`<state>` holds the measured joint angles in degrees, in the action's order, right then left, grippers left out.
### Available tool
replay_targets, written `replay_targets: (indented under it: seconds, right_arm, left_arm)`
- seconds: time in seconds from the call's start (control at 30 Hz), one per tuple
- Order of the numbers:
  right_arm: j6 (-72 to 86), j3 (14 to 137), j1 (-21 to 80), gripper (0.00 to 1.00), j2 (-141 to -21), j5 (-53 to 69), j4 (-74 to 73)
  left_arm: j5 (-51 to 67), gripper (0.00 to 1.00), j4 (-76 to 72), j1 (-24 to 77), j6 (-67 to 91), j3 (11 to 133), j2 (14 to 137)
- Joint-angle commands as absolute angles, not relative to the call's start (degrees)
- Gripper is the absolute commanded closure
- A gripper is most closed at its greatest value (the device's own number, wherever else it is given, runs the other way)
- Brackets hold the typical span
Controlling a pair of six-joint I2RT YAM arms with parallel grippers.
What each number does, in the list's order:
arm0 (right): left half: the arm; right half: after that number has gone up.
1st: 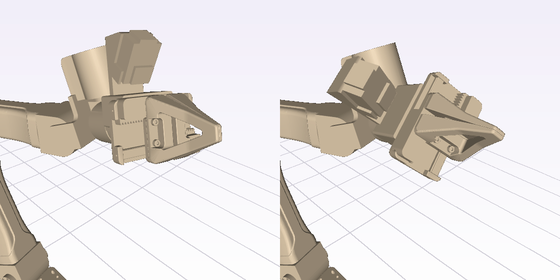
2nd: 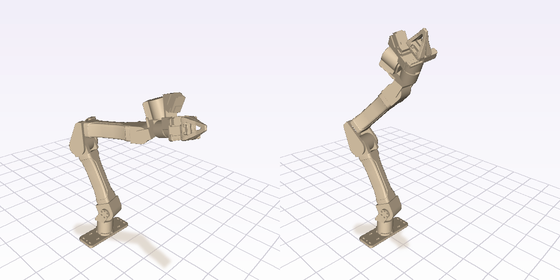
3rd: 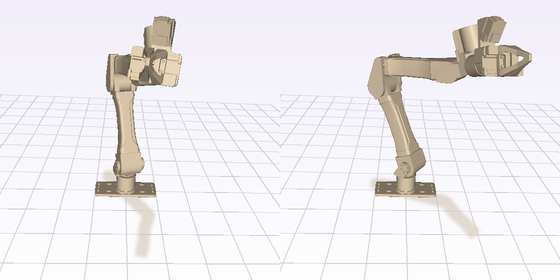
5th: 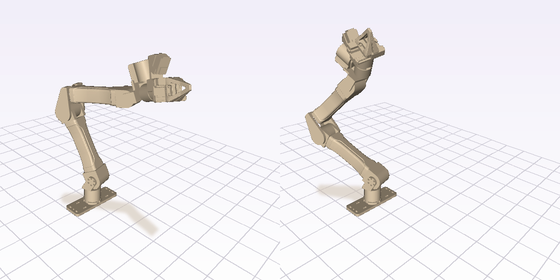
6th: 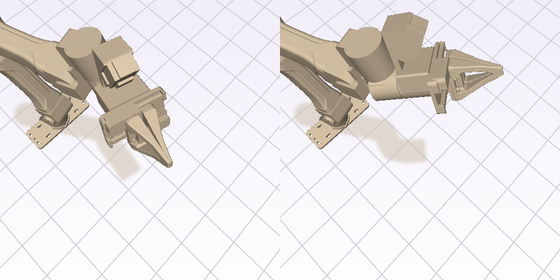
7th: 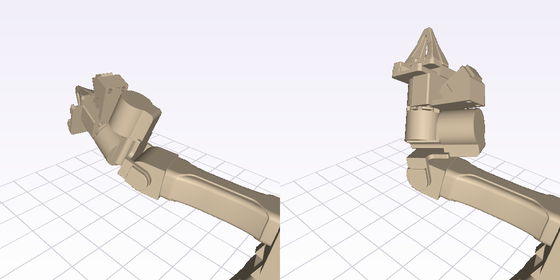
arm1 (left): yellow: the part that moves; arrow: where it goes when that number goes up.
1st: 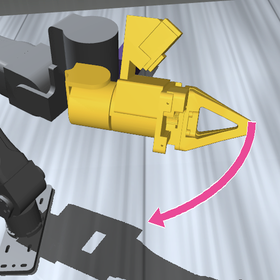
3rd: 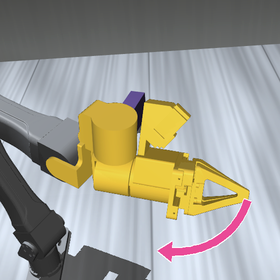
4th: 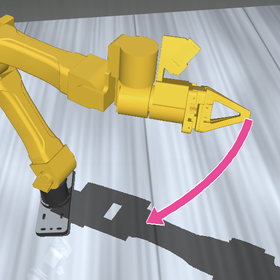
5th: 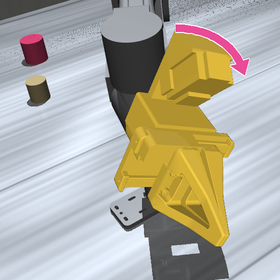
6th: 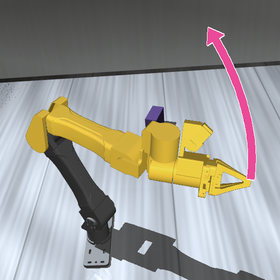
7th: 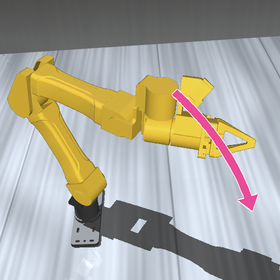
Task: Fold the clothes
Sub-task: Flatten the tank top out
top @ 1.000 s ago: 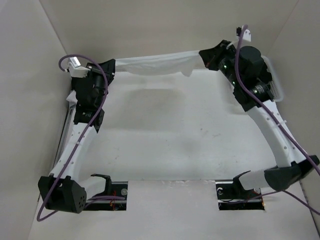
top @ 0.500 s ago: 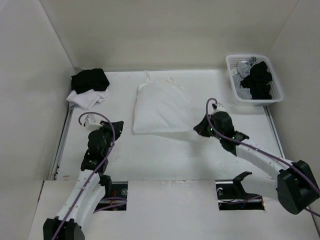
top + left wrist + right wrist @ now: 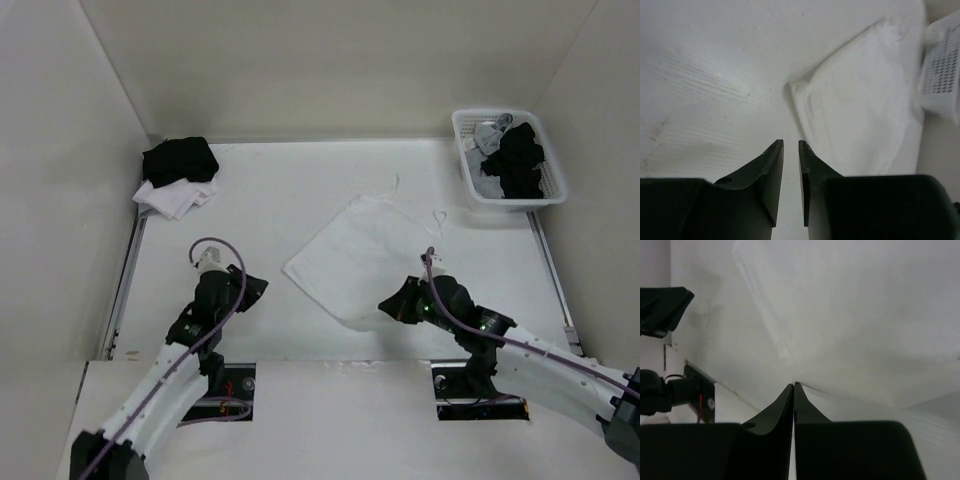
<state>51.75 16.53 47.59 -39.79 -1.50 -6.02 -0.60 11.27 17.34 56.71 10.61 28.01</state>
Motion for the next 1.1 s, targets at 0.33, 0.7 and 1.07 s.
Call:
replay_targets:
  seconds: [0.33,0.7,1.07]
  right_arm:
    - [55.2,17.05,48.56,0.96,-40.61,-7.38,-9.32]
    - [55.02,16.61,48.65,0.96,-40.52,-7.38,-8.35]
    - [54.93,16.52,48.65,0.96,-40.52,-7.47,-8.0]
  left_arm:
    - [-16.0,0.54,-18.17,29.58,41.23,19.24,66.69]
    - [-12.22,0.62,-27.77,29.22,37.0,21.18,76.64]
    - [-10.11,0.81,-30.85,29.93,36.47,22.94,82.26]
